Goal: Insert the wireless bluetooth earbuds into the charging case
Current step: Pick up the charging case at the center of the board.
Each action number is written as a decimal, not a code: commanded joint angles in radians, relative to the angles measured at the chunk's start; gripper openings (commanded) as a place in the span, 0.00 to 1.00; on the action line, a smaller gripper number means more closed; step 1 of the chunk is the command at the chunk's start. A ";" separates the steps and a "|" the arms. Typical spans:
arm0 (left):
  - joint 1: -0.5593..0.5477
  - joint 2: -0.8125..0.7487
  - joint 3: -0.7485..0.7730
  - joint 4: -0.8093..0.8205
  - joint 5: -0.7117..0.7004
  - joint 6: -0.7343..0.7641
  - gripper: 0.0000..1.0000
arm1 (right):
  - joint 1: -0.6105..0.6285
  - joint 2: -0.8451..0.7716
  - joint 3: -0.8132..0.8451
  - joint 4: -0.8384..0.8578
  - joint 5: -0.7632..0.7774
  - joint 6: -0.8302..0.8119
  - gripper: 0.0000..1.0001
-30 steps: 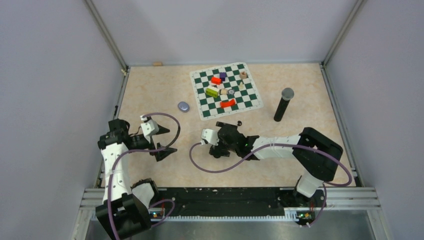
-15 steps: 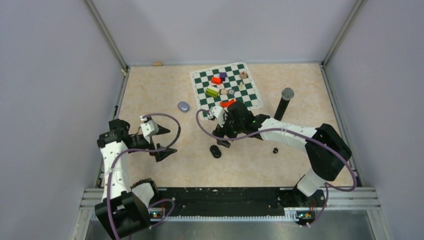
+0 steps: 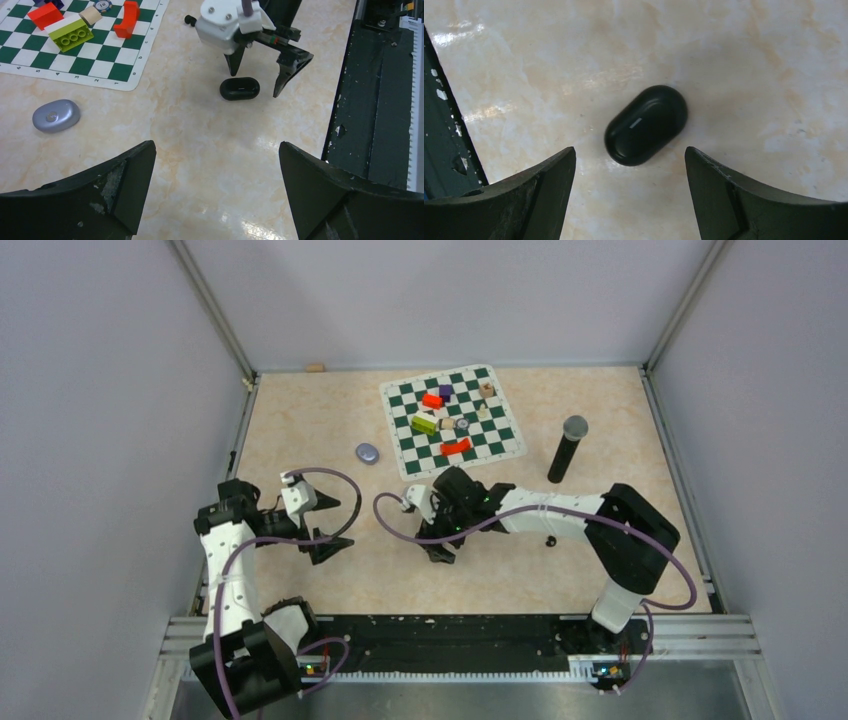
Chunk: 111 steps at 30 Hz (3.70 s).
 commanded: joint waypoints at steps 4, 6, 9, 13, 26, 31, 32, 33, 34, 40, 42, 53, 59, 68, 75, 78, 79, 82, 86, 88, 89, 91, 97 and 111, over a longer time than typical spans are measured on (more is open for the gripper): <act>0.024 -0.012 0.032 -0.061 0.048 0.075 0.99 | 0.073 0.039 0.034 -0.007 0.149 -0.031 0.82; 0.026 -0.010 0.035 -0.072 0.049 0.087 0.99 | 0.089 0.049 0.038 0.002 0.207 -0.030 0.82; 0.028 -0.003 0.038 -0.089 0.050 0.109 0.99 | 0.106 0.059 0.043 0.014 0.248 -0.028 0.81; 0.029 0.006 0.042 -0.108 0.051 0.127 0.99 | 0.112 0.060 0.052 0.029 0.276 0.000 0.81; 0.033 0.023 0.050 -0.144 0.054 0.167 0.99 | 0.107 0.067 0.063 0.047 0.254 0.040 0.74; 0.034 0.032 0.050 -0.150 0.056 0.178 0.99 | 0.107 0.081 0.068 0.048 0.227 0.051 0.76; 0.034 0.034 0.051 -0.154 0.055 0.182 0.99 | 0.106 0.081 0.068 0.047 0.223 0.055 0.76; 0.035 0.036 0.051 -0.158 0.057 0.186 0.99 | 0.107 0.083 0.070 0.047 0.222 0.056 0.77; 0.034 0.040 0.052 -0.161 0.056 0.190 0.99 | 0.106 0.084 0.071 0.047 0.225 0.055 0.77; 0.034 0.057 0.057 -0.184 0.058 0.215 0.99 | 0.106 0.101 0.067 0.067 0.272 0.032 0.62; 0.034 0.063 0.060 -0.191 0.057 0.226 0.99 | 0.107 0.098 0.066 0.067 0.281 0.014 0.52; 0.034 0.167 0.080 -0.131 0.121 0.160 0.99 | 0.105 -0.090 -0.027 0.147 0.292 -0.136 0.40; 0.027 0.313 0.173 -0.189 0.146 0.210 0.99 | 0.099 -0.192 -0.072 0.192 0.305 -0.200 0.39; -0.022 0.502 0.427 -0.260 0.111 0.026 0.99 | 0.099 -0.321 -0.101 0.232 0.398 -0.283 0.40; -0.258 0.237 0.184 0.801 -0.451 -0.999 0.99 | 0.099 -0.359 -0.108 0.233 0.426 -0.309 0.40; -0.330 0.172 0.102 0.972 -0.525 -1.072 0.99 | 0.099 -0.373 -0.121 0.242 0.436 -0.320 0.41; -0.337 0.178 0.117 0.989 -0.513 -1.096 0.99 | 0.099 -0.377 -0.126 0.248 0.442 -0.325 0.41; -0.366 0.228 0.207 1.009 -0.543 -1.186 0.99 | 0.098 -0.387 -0.144 0.266 0.467 -0.334 0.42; -0.432 0.306 0.286 1.106 -0.530 -1.365 0.99 | 0.098 -0.403 -0.163 0.320 0.499 -0.344 0.42; -0.465 0.344 0.297 1.153 -0.482 -1.450 0.99 | 0.097 -0.418 -0.180 0.355 0.516 -0.353 0.42; -0.484 0.363 0.299 1.176 -0.449 -1.495 0.99 | 0.097 -0.427 -0.190 0.376 0.527 -0.357 0.42; -0.513 0.406 0.300 1.211 -0.398 -1.581 0.99 | 0.098 -0.440 -0.212 0.418 0.548 -0.365 0.43; -0.551 0.464 0.255 1.282 -0.370 -1.660 0.99 | 0.099 -0.456 -0.249 0.491 0.560 -0.379 0.43; -0.612 0.536 0.223 1.359 -0.143 -1.681 0.97 | 0.101 -0.447 -0.264 0.523 0.575 -0.401 0.44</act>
